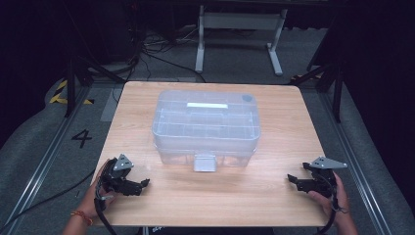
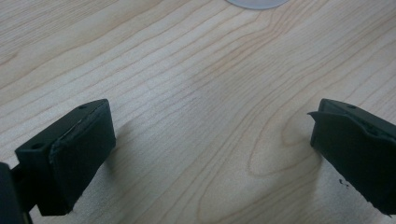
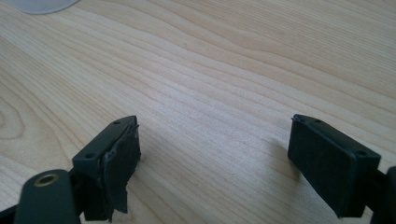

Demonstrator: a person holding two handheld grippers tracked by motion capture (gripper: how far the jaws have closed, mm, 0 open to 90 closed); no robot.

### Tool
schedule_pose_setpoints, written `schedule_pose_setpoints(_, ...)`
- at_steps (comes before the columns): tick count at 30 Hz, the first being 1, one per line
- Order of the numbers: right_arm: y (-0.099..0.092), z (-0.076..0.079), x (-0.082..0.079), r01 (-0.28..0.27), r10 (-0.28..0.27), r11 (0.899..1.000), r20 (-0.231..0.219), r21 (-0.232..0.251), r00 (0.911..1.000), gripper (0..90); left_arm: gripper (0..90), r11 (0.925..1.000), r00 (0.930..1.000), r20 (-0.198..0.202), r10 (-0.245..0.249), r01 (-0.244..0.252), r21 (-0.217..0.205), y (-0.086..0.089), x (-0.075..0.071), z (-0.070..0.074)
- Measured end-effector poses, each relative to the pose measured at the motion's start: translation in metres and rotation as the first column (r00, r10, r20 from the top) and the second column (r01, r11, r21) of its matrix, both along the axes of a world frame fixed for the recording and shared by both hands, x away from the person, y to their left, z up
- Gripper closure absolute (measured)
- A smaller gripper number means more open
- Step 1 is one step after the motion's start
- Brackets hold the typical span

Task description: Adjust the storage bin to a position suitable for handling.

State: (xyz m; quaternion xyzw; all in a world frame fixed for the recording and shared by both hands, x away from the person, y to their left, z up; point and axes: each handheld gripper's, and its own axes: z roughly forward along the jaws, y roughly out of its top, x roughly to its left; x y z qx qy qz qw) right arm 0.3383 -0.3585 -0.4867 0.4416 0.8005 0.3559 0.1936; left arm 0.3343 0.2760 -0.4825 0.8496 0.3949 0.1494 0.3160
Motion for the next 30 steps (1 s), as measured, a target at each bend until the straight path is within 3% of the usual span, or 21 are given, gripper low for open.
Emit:
schedule_pose_setpoints(22, 0.0005, 0.0001, 0.0025, -0.008, 0.008, 1.000, -0.002, -0.002, 1.0000, 17.1, 0.5, 1.0000, 1.0000, -0.006, 0.000, 0.000, -0.007, 0.0026, -0.0028, -0.0003)
schedule_pose_setpoints(27, 0.0029, 0.0012, 0.0061, -0.023, 0.023, 1.000, -0.011, -0.010, 0.9997, 16.4, 0.5, 1.0000, 1.0000, -0.003, 0.001, -0.001, -0.005, 0.0028, -0.0028, -0.0002)
schedule_pose_setpoints(30, 0.0019, 0.0046, 0.0079, -0.043, 0.041, 0.999, -0.040, -0.032, 0.9983, 16.6, 0.6, 1.0000, 1.0000, 0.004, -0.001, 0.001, 0.000, 0.0031, -0.0024, -0.0001)
